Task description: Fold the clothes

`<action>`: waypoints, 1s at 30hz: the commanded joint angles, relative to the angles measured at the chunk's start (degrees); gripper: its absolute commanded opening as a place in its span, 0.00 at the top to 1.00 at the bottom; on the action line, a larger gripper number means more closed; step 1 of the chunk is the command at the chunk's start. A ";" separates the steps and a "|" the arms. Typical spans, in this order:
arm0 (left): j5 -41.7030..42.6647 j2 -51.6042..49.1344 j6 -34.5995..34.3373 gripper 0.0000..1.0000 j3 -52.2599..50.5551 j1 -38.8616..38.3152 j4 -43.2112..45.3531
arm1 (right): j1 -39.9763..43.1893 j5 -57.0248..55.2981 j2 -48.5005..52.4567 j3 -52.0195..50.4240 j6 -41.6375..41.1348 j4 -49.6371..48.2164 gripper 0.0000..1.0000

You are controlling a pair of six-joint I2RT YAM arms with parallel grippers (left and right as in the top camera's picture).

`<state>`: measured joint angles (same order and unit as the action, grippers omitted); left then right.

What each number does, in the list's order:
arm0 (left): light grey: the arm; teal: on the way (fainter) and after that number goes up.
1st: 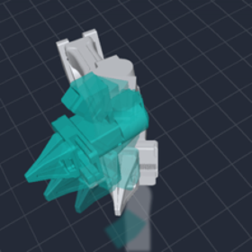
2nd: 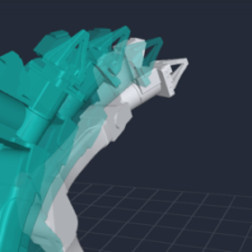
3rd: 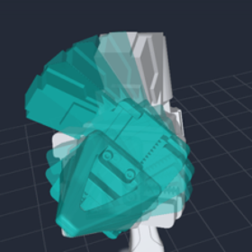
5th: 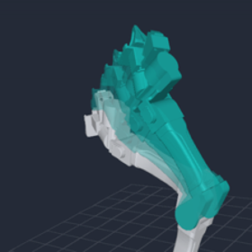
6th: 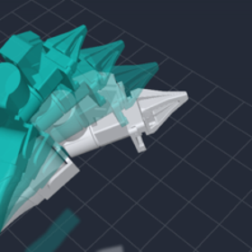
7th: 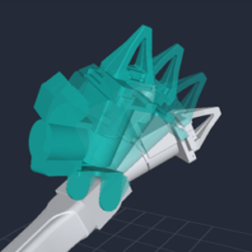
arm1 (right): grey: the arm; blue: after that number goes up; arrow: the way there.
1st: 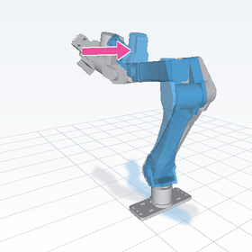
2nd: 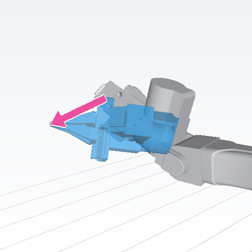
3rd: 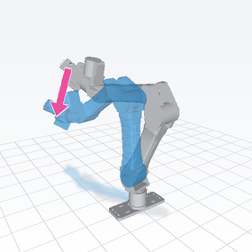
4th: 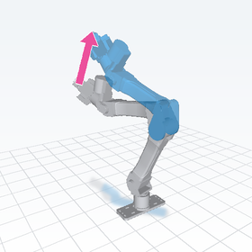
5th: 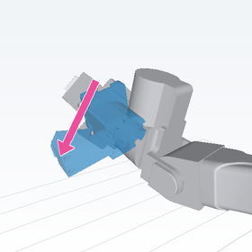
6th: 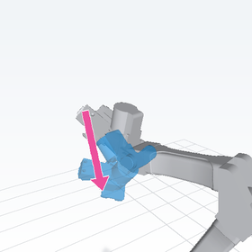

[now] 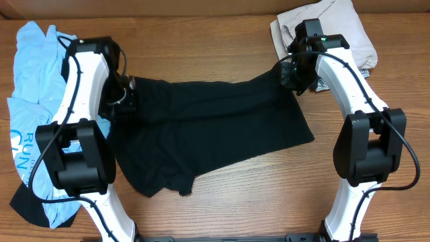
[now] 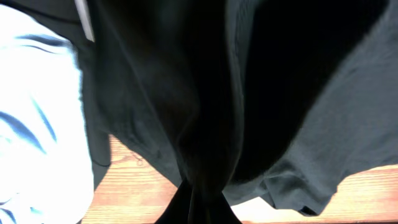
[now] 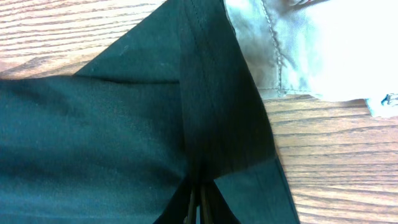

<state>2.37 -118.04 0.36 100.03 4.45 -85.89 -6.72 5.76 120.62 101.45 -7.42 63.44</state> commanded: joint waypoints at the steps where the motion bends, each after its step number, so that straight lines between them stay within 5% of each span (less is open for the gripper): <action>1: 0.22 0.09 -0.33 0.96 -3.69 -2.01 1.53 | 0.48 -0.13 0.00 -0.15 0.42 0.07 0.96; 4: 0.15 0.09 -0.33 0.92 -5.31 -3.34 2.91 | 0.48 -0.09 0.00 -0.15 0.39 0.70 0.81; 8: 0.11 0.09 -0.35 0.25 -5.25 -4.02 3.74 | 0.48 2.29 -0.07 0.22 0.42 1.64 0.60; 11: -0.83 0.09 -0.39 0.01 -4.24 -3.96 3.26 | 0.50 3.43 -0.31 2.62 0.39 4.39 0.53; 20: 0.24 7.21 -3.41 0.00 8.13 -3.85 -1.66 | 0.48 3.32 -11.85 12.11 -0.83 11.50 0.45; 30: 1.03 28.59 -9.57 0.00 4.76 -8.09 -0.92 | 0.35 -0.24 -28.00 12.04 -7.34 21.49 0.46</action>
<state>2.39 -93.97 -5.69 106.85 -0.91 -86.56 -6.52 7.49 93.56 113.23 -11.60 83.48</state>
